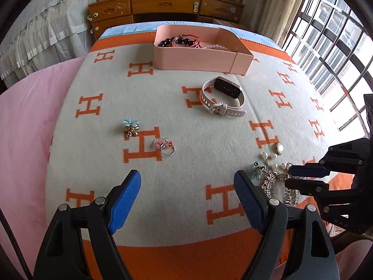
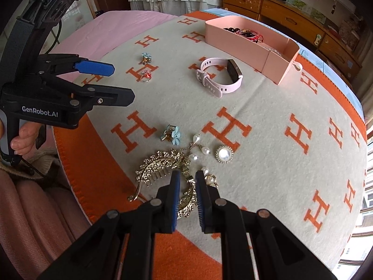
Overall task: Organize jewelry
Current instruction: 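Move the right tool over the gold hair clip, then grasp the gold hair clip with the right tool while the left tool grasps the pink watch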
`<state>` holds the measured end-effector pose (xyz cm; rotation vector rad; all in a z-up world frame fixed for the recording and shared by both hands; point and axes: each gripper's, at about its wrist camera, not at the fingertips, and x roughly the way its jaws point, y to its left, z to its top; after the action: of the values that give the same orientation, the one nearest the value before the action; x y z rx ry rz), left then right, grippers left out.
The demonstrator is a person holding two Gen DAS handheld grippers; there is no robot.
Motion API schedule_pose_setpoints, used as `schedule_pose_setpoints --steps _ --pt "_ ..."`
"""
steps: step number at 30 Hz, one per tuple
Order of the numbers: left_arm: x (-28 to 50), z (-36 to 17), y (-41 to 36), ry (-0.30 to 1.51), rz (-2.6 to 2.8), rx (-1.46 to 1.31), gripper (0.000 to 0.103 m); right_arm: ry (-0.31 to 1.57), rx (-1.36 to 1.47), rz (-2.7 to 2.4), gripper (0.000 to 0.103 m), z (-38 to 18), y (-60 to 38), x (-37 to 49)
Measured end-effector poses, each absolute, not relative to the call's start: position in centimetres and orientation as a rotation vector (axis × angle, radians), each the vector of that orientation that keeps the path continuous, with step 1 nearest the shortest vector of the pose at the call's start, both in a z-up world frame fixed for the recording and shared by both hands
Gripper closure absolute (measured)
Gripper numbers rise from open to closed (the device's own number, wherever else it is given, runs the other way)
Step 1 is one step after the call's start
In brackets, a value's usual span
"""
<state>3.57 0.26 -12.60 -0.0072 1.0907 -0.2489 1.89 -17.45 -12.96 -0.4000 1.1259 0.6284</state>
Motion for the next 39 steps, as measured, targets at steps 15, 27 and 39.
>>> schedule_pose_setpoints --steps 15,27,39 --pt "3.7 -13.0 0.4 1.099 -0.259 -0.017 0.023 1.119 -0.594 0.691 0.090 -14.3 -15.8 2.1" --pt "4.9 -12.4 0.3 1.101 -0.257 -0.035 0.023 1.169 -0.383 0.699 0.095 -13.2 -16.8 2.1" --pt "11.5 -11.6 0.3 1.199 -0.263 -0.266 0.033 1.040 -0.135 0.551 0.095 -9.7 -21.5 2.5"
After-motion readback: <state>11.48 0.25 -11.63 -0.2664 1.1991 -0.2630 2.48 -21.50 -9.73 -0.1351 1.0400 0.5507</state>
